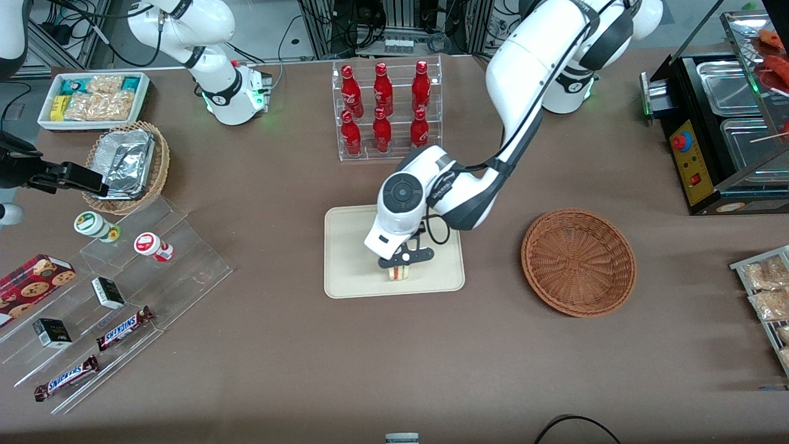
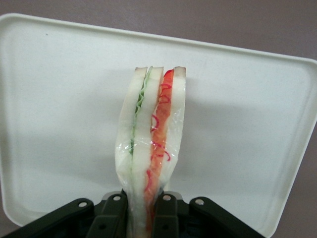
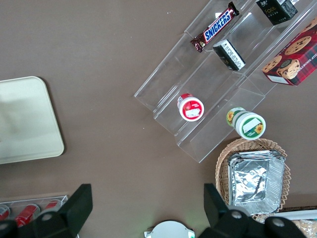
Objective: Place sandwich from basket to tray
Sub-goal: 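Lower the sandwich onto the tray center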
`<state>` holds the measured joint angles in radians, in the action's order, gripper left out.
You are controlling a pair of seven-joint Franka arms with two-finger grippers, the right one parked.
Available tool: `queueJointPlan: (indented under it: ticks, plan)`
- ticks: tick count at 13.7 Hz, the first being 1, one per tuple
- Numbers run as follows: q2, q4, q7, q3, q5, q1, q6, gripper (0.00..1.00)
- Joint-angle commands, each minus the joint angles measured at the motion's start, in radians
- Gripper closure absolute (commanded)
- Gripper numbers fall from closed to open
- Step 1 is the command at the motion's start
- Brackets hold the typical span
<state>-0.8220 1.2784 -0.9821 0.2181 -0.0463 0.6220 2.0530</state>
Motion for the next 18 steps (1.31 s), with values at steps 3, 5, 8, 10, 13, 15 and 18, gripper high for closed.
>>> queueJointPlan:
  ticks: [3,5,8,10,13,15,18]
  plan:
    - [-0.028,-0.042,-0.027,-0.013,-0.023,0.031,-0.03,1.0]
    - [-0.029,-0.042,-0.026,-0.013,-0.023,0.033,-0.048,1.0]
    - [-0.048,-0.045,-0.041,-0.013,-0.02,0.036,-0.047,1.0]
    - [-0.057,-0.044,-0.065,-0.013,-0.02,0.036,-0.042,1.0]
    - [-0.063,-0.048,-0.098,-0.013,-0.02,0.036,-0.037,1.0]
    - [-0.069,-0.048,-0.102,-0.011,-0.018,0.036,-0.034,0.7]
    - [-0.065,-0.05,-0.095,-0.011,-0.018,0.035,-0.031,0.0]
